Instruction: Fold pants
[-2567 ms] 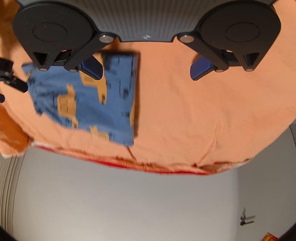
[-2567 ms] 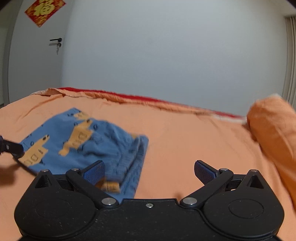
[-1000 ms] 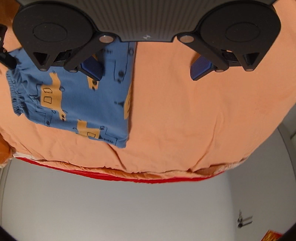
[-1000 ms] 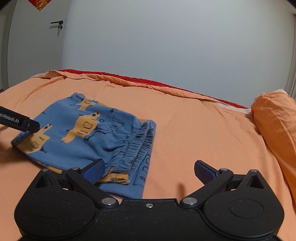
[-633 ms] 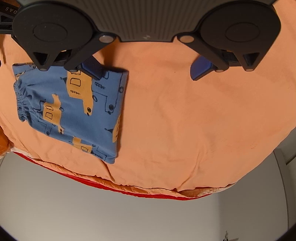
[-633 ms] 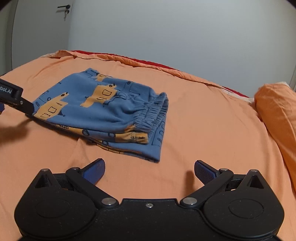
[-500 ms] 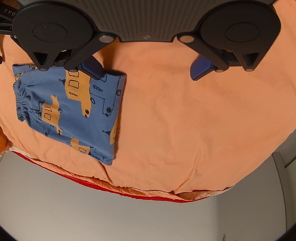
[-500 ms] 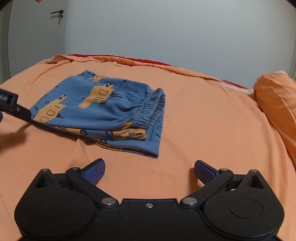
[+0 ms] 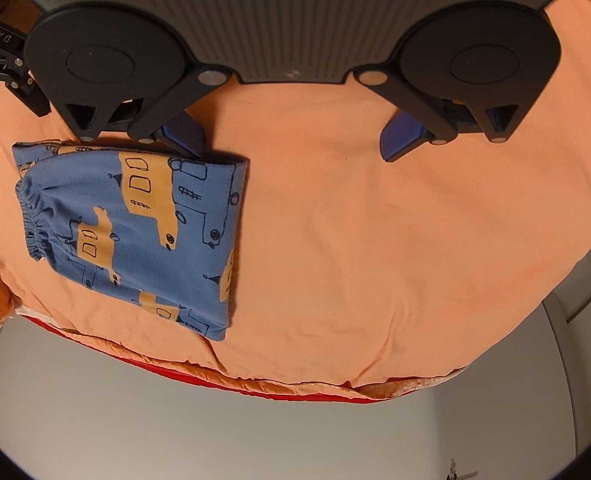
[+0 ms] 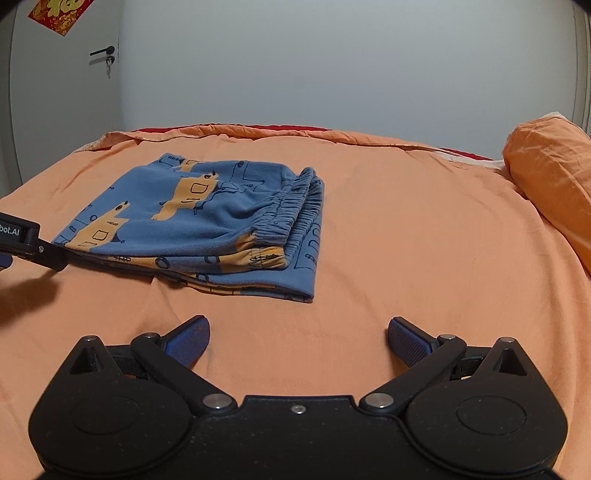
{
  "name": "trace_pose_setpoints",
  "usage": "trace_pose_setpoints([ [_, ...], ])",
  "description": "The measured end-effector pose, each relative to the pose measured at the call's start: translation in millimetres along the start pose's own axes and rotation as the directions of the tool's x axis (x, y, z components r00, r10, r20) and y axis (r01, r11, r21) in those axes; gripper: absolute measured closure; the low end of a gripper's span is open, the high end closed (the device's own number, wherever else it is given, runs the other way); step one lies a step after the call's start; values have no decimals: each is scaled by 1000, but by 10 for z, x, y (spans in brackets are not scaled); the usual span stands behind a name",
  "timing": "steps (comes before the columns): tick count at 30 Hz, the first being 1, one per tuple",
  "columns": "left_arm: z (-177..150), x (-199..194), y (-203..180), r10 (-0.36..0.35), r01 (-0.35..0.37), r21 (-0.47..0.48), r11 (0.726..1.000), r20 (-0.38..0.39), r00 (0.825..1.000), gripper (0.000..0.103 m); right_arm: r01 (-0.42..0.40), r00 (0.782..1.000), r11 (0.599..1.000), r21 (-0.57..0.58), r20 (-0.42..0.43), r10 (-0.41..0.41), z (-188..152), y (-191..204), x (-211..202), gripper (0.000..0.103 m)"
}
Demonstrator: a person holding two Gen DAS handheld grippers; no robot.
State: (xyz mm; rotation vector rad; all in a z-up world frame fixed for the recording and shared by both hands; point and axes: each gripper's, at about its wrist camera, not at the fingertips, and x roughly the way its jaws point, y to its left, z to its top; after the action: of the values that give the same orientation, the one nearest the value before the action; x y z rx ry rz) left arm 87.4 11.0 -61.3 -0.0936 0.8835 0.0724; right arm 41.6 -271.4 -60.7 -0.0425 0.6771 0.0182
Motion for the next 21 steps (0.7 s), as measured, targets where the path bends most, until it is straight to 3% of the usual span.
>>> trace_pose_setpoints([
  [9,58,-156,138,-111,111,-4,994,-6,994,0,-17,1000,1000,13,6,16,-7,-25,-13,0],
  [11,152,-150,106,-159,159,45,986,-13,987,0,-53,998,998,37,21,53,22,-88,-61,1],
  [13,249,-154,60,-211,208,115,971,17,977,0,-144,988,986,87,75,138,78,-248,-135,1],
  [15,312,-127,40,-300,281,179,943,89,950,0,-181,981,976,120,99,169,193,-399,-121,0],
  [19,324,88,98,-476,448,165,879,230,849,0,-245,969,959,146,67,237,489,-617,157,0],
  [20,321,153,104,-500,480,142,866,234,833,0,-280,960,948,151,69,273,551,-656,240,0],
  [21,322,232,107,-516,503,117,856,212,830,0,-320,948,934,157,58,314,614,-695,355,0],
])
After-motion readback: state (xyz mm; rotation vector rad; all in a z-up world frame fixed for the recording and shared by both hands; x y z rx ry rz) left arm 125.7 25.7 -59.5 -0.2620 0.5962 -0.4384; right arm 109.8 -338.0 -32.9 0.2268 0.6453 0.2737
